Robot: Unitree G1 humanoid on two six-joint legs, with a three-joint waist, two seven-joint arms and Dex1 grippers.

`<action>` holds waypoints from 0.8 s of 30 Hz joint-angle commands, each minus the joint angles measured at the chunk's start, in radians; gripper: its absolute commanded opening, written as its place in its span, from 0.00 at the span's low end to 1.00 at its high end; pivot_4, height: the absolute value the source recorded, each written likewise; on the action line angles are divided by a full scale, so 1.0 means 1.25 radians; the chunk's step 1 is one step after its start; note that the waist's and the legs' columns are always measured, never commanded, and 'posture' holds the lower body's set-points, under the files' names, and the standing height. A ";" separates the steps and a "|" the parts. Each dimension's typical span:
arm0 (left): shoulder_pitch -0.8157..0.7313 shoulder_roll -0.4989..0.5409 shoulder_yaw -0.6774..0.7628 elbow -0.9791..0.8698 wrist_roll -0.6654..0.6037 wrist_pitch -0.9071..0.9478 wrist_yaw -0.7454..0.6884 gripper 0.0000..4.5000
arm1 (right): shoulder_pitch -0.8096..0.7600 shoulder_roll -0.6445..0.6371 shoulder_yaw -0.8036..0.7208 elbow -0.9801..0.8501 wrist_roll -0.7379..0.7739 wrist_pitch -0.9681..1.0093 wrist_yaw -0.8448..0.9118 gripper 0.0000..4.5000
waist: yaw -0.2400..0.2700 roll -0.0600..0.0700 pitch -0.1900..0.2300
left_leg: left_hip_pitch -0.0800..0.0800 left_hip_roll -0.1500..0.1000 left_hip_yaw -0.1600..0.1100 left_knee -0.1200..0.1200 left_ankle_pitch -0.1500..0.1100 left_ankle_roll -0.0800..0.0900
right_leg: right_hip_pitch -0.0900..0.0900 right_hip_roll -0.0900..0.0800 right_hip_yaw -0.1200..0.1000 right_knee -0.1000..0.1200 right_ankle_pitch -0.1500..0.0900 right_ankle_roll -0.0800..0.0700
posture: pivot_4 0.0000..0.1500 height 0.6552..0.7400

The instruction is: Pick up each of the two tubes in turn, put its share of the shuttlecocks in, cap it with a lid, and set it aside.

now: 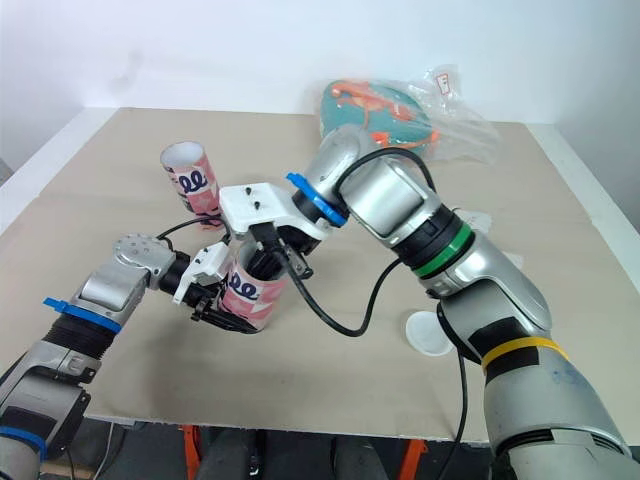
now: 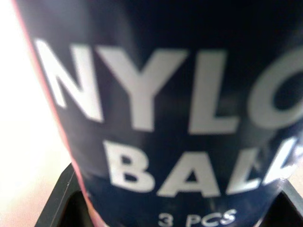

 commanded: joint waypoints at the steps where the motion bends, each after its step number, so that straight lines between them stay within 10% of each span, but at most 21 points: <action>1: 0.013 -0.017 -0.024 0.005 0.020 -0.006 0.013 0.59 | -0.024 0.046 -0.006 0.029 -0.001 0.002 0.040 0.01 | 0.000 0.000 0.000 | 0.000 0.000 0.000 0.000 0.000 0.000 | 0.000 0.000 0.000 0.000 0.000 0.000 | 1.00 0.99; 24: 0.040 -0.030 -0.004 -0.020 0.018 0.006 0.031 0.59 | 0.039 -0.070 -0.027 -0.071 -0.014 0.004 0.034 0.01 | 0.000 0.000 0.000 | -0.001 0.000 -0.003 0.000 0.000 0.000 | 0.000 0.001 -0.003 0.001 0.000 0.001 | 1.00 0.99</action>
